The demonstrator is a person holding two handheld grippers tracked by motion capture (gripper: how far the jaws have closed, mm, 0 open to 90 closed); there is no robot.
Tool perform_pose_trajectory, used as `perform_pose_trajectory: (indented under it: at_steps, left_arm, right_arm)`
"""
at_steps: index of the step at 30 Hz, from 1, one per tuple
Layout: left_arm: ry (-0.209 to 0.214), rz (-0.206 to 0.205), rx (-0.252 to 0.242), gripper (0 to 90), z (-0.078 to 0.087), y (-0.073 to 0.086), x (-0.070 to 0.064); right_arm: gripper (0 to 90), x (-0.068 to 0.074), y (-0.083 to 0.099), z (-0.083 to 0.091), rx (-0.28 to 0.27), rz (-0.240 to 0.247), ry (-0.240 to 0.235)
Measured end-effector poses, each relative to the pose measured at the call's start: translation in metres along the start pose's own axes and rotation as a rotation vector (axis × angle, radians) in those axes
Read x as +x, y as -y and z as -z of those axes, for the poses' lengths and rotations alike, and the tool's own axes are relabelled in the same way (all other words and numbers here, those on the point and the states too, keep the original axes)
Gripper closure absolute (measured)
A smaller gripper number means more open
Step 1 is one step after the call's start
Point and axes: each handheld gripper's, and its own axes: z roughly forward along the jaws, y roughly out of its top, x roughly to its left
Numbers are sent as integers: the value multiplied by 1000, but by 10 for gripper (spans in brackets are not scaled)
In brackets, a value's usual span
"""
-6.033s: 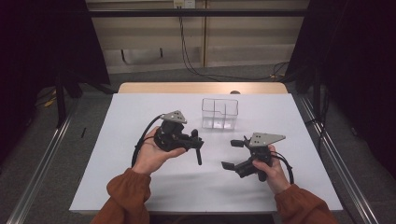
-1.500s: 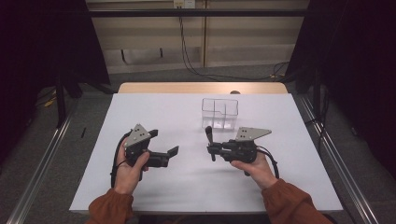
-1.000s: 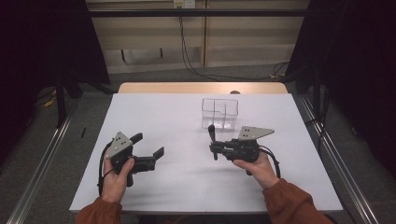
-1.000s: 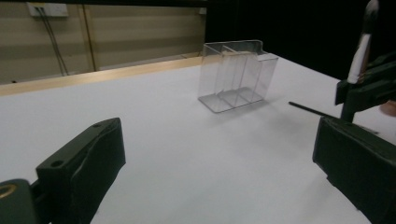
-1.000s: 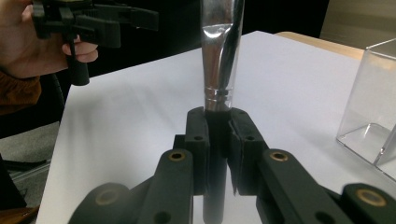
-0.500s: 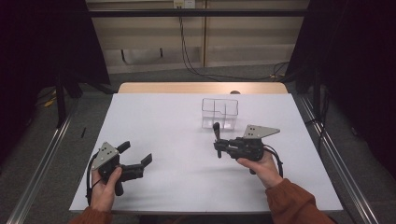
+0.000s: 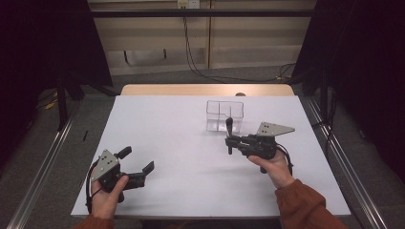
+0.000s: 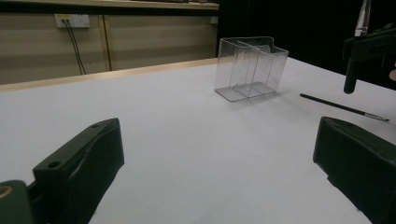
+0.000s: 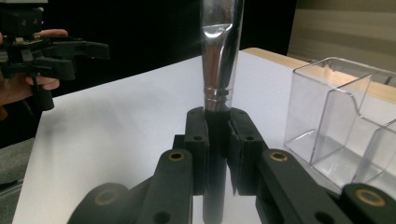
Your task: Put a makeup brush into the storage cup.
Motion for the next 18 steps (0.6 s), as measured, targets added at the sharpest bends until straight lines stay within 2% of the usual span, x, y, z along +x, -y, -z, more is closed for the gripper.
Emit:
perform_pose_trajectory:
  at_steps: [3,5,6,12,14,15,17,18]
  left_arm:
    - [-1,9,-7,18,2,0,-1]
    - [-15,-17,-5,18,2,-1,-3]
    - [-10,-26,-4,18,2,-1,-3]
    - [-2,-18,-6,19,3,0,-2]
    - [14,-20,3,19,4,0,-3]
    - [13,-25,7,19,4,0,-4]
    - [5,-60,16,18,4,0,-7]
    - [17,-53,15,19,3,0,-6]
  right_arm:
    - [800,-4,-4,2,-9,13,22]
    - [801,-8,-7,3,-14,15,36]
    - [800,-10,-9,3,-16,12,43]
    - [800,-25,-22,7,-44,10,90]
    - [800,-31,-25,7,-49,7,101]
    - [800,-34,-27,6,-48,8,112]
    - [800,-39,-30,5,-53,4,122]
    - [800,-42,-32,5,-53,7,130]
